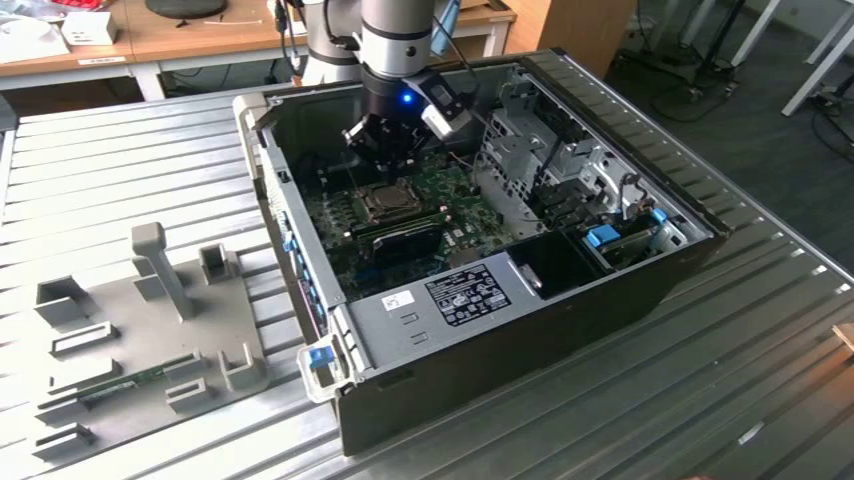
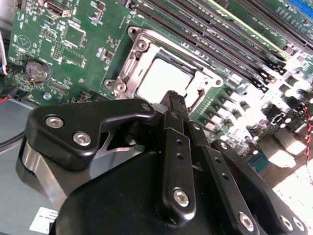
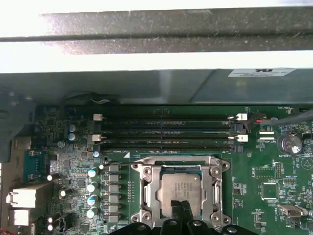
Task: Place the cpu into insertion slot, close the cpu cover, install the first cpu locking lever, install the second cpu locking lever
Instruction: 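Close the cpu cover, then install the first cpu locking lever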
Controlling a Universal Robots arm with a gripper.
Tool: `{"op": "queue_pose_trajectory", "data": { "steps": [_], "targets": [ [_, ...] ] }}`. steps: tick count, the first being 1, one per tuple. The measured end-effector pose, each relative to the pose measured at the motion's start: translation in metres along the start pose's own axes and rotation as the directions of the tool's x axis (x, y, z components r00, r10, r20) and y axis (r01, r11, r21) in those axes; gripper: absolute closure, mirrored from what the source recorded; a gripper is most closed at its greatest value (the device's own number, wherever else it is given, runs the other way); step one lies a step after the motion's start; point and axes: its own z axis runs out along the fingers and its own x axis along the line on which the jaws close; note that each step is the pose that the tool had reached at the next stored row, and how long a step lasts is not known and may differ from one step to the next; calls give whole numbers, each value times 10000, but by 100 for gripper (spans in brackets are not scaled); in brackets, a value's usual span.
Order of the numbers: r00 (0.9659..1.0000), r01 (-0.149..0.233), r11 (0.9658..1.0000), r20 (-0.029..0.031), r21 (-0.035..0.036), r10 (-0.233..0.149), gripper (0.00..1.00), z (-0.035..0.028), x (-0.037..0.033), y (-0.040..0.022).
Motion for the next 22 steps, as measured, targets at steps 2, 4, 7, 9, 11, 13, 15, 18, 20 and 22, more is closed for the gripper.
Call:
{"op": "queue_pose_trajectory", "data": {
  "steps": [2, 4, 7, 9, 11, 13, 15, 18, 20, 22],
  "targets": [
    [10000, -2, 10000, -1, 3, 2, 90, 2, -11, 0],
    [10000, -3, 10000, -1, 3, 3, 90, 7, -11, -4],
    [10000, -3, 10000, 0, 1, 3, 90, 13, -11, -13],
    [10000, -3, 10000, 0, 2, 3, 90, 13, -11, -13],
    [10000, -2, 10000, -1, 2, 2, 90, 14, -11, -13],
    [10000, -2, 10000, 0, 2, 2, 90, 16, -11, -13],
    [10000, -2, 10000, -1, 2, 2, 90, 16, -11, -13],
    [10000, -2, 10000, -1, 2, 2, 90, 16, -11, -13],
    [10000, -2, 10000, -1, 2, 2, 90, 16, -11, -13],
    [10000, -3, 10000, 0, 2, 3, 90, 17, -8, -13]
  ]
}}
